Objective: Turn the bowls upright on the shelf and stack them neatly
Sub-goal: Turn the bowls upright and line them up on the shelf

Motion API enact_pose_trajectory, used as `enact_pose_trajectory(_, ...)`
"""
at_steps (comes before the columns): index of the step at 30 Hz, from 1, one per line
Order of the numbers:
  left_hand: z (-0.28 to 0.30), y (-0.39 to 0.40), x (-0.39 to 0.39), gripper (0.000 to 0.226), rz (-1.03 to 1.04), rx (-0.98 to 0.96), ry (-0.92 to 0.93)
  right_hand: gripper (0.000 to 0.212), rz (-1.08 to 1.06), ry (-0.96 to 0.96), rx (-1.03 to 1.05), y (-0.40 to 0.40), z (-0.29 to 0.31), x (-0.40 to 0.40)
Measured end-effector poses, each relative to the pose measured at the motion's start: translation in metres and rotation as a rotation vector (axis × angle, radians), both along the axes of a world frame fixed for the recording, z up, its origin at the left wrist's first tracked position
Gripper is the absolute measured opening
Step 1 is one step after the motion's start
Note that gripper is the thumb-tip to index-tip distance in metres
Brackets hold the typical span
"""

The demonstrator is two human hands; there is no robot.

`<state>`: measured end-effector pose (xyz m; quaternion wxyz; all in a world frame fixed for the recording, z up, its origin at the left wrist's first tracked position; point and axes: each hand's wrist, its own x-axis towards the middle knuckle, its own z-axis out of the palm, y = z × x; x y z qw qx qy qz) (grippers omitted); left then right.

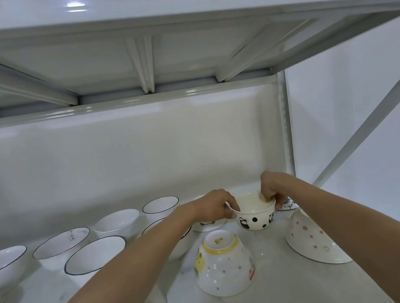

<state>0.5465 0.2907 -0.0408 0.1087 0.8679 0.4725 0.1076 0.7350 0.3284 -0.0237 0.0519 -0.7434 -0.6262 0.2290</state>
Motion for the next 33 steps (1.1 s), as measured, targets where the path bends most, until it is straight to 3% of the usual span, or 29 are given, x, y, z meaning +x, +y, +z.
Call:
enact_pose_trajectory(3, 0.011, -0.002, -0.01, 0.022, 0.01, -0.019, -0.08, 0.023, 0.027, -0.012, 0.059, -0.002, 0.003, -0.002)
enact_pose_trajectory(6, 0.026, 0.002, -0.027, 0.026, 0.11, 0.138, -0.102, 0.013, 0.09, -0.148, 0.346, -0.009, 0.01, -0.008)
enact_pose_trajectory(9, 0.034, 0.01, -0.044, 0.021, 0.332, 0.161, 0.03, 0.005, 0.176, -0.205, 0.558, -0.009, 0.017, -0.027)
enact_pose_trajectory(13, 0.027, 0.013, -0.054, 0.033, 0.544, -0.022, 0.156, 0.032, 0.328, -0.084, 0.484, 0.007, 0.016, -0.067)
enact_pose_trajectory(19, 0.017, 0.014, -0.051, 0.039, 0.605, -0.134, 0.158, 0.02, 0.343, -0.1, 0.291, 0.016, 0.0, -0.104)
enact_pose_trajectory(22, 0.017, 0.016, -0.051, 0.027, 0.58, -0.171, 0.19, 0.028, 0.3, -0.111, 0.249, 0.019, -0.008, -0.11)
enact_pose_trajectory(26, 0.012, 0.025, -0.052, 0.033, 0.595, -0.192, 0.136, 0.028, 0.294, -0.071, 0.191, 0.023, -0.017, -0.116)
enact_pose_trajectory(33, 0.012, 0.024, -0.049, 0.034, 0.661, -0.251, 0.008, 0.029, 0.261, 0.025, 0.365, 0.022, -0.016, -0.111)
